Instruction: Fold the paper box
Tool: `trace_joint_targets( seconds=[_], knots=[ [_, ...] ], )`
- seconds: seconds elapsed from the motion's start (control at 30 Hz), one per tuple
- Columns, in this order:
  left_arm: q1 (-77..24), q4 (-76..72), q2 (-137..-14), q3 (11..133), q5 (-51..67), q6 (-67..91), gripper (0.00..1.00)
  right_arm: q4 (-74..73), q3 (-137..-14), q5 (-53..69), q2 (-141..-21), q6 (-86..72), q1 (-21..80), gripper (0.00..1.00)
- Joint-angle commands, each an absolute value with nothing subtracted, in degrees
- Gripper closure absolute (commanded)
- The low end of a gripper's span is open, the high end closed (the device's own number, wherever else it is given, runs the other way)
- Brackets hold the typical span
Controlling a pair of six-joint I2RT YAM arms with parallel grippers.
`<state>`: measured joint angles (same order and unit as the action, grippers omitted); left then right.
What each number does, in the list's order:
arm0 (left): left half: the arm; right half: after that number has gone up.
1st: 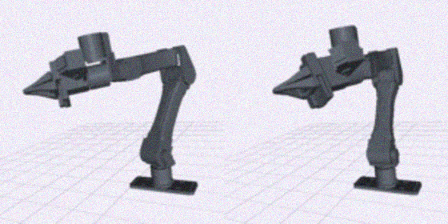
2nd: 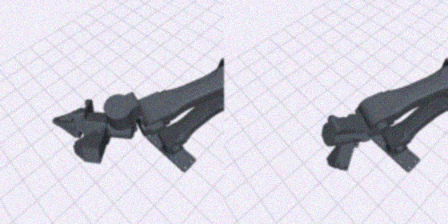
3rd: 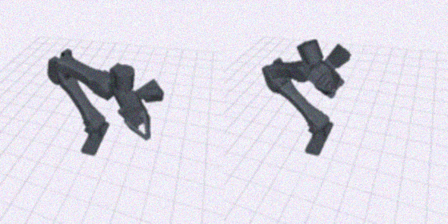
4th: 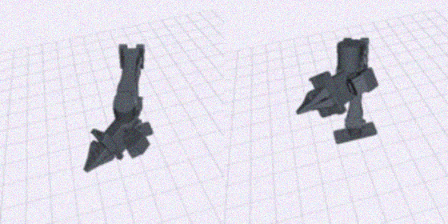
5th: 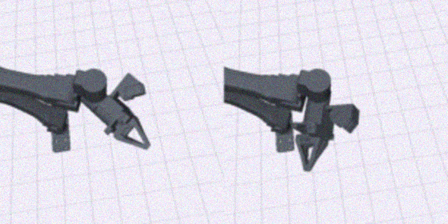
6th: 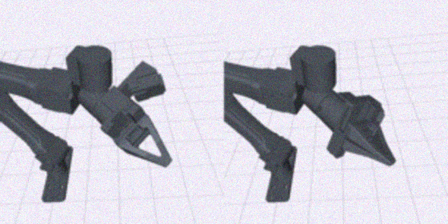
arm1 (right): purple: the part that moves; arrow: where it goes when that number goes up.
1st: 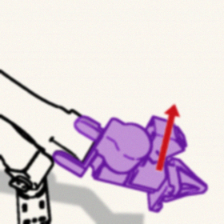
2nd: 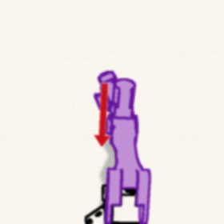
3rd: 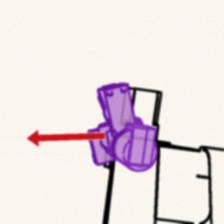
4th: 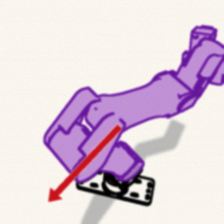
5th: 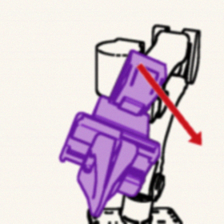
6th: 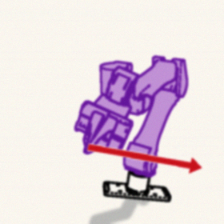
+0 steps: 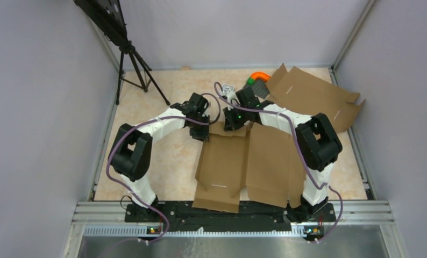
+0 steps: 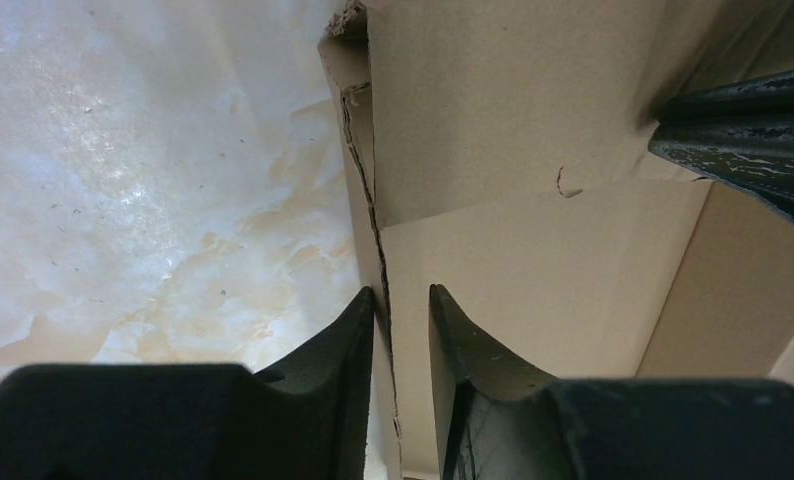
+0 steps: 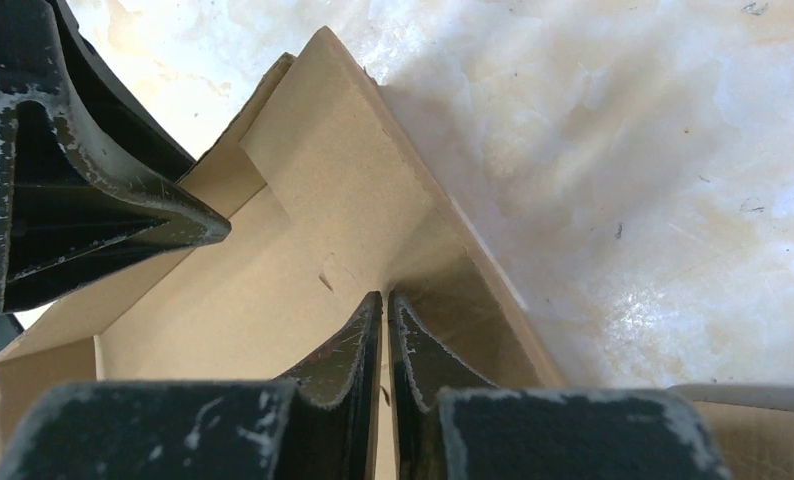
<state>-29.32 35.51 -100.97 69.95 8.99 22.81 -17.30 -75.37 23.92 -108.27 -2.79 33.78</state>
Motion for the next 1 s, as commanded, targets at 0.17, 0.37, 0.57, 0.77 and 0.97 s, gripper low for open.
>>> trace_joint_targets(
  seconds=[0.17,0.37,0.57,0.77,0.97],
  knots=[
    [-29.71,31.99,-98.56,70.43,11.45,23.37,0.69,-13.93,-72.96,22.59,-109.35,-2.22,34.19,0.95],
    [-29.66,34.45,-97.11,71.81,9.84,22.43,0.55,-12.11,-72.09,24.13,-108.97,-2.63,34.19,0.95],
    [-29.69,39.45,-94.07,75.45,5.34,20.52,0.34,-12.9,-72.44,24.07,-108.25,-2.33,34.19,0.95],
    [-28.38,39.75,-93.52,80.09,3.76,17.88,0.23,-13.43,-72.81,24.35,-107.5,-2.35,34.19,0.95],
    [-24.47,30.02,-95.83,79.64,14.37,8.69,0.21,-13.35,-73.19,25.19,-107.9,-2.61,34.19,0.95]
  ],
)
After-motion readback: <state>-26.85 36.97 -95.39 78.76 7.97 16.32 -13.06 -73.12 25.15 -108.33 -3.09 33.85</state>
